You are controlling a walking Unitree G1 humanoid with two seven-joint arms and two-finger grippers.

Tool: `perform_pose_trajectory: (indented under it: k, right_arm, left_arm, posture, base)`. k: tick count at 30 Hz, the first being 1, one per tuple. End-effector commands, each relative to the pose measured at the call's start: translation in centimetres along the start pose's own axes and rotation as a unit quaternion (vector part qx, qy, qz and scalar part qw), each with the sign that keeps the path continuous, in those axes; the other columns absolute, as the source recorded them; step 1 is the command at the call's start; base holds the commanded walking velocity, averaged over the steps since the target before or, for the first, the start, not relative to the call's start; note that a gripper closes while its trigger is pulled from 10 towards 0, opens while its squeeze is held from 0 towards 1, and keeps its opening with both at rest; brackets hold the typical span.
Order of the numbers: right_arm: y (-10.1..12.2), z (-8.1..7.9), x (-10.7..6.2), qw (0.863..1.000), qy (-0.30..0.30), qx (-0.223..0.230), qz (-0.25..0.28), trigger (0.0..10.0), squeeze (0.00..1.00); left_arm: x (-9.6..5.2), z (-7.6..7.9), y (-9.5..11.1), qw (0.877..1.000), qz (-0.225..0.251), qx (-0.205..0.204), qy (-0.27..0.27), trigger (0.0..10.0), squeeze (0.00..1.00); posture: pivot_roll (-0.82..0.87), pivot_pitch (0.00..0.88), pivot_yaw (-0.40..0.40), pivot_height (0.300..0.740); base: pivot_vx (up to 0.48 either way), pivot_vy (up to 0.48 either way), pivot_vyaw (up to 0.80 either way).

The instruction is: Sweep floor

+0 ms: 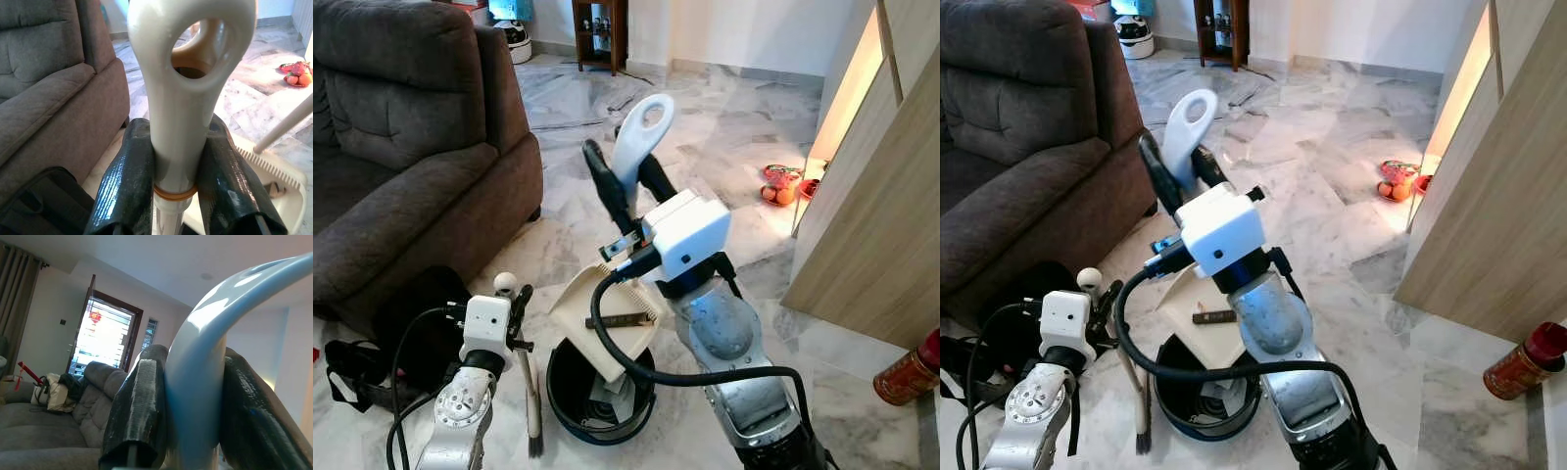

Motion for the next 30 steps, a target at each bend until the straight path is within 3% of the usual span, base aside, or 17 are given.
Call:
perform_pose_trajectory:
  k: [1,20,24,27,30]
  right_arm:
    - [1.6,-0.2,0.3,0.999,0.002,0.003,0.04,10.0,0.0]
    - [1.9,-1.6,0.2,0.995,0.044,-0.072,0.06,10.0,0.0]
    - [1.9,-1.7,0.2,0.996,0.039,-0.061,0.056,10.0,0.0]
    - [1.7,-1.5,0.2,0.998,0.023,-0.028,0.047,10.0,0.0]
    - [1.8,-1.4,0.3,0.998,0.024,-0.034,0.051,10.0,0.0]
  left_arm:
    - [0.2,-0.3,1.3,1.0,0.03,0.006,0.001,10.0,0.0]
    - [0.3,-0.3,1.4,0.999,0.031,0.005,0.002,10.0,0.0]
    - [0.3,-0.3,1.4,0.999,0.031,0.005,0.002,10.0,0.0]
    - [0.3,-0.4,1.4,0.999,0.031,0.005,0.003,10.0,0.0]
    - [0.3,-0.4,1.4,0.999,0.031,0.005,0.003,10.0,0.0]
  posture:
    - [0.12,0.065,0.041,0.74]
    - [0.12,0.072,0.039,0.74]
    - [0.12,0.073,0.039,0.74]
    - [0.12,0.075,0.039,0.74]
    - [0.12,0.075,0.038,0.74]
  base:
    - [0.0,0.0,0.0]
    - [0.0,0.0,0.0]
    - [0.0,0.0,0.0]
    - [0.0,0.0,0.0]
    - [0.0,0.0,0.0]
Point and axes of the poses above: a point about 5 cm out from each wrist's last joint towards the gripper, its own x axis pointing out of the wrist towards the gripper, its own y axis along the axis of the wrist's last joint, z = x × y, the point moved 3 cm from there along x, pointing out of the wrist towards the gripper, and after that the axes turned 3 degrees about -x, right-handed, at the moved point
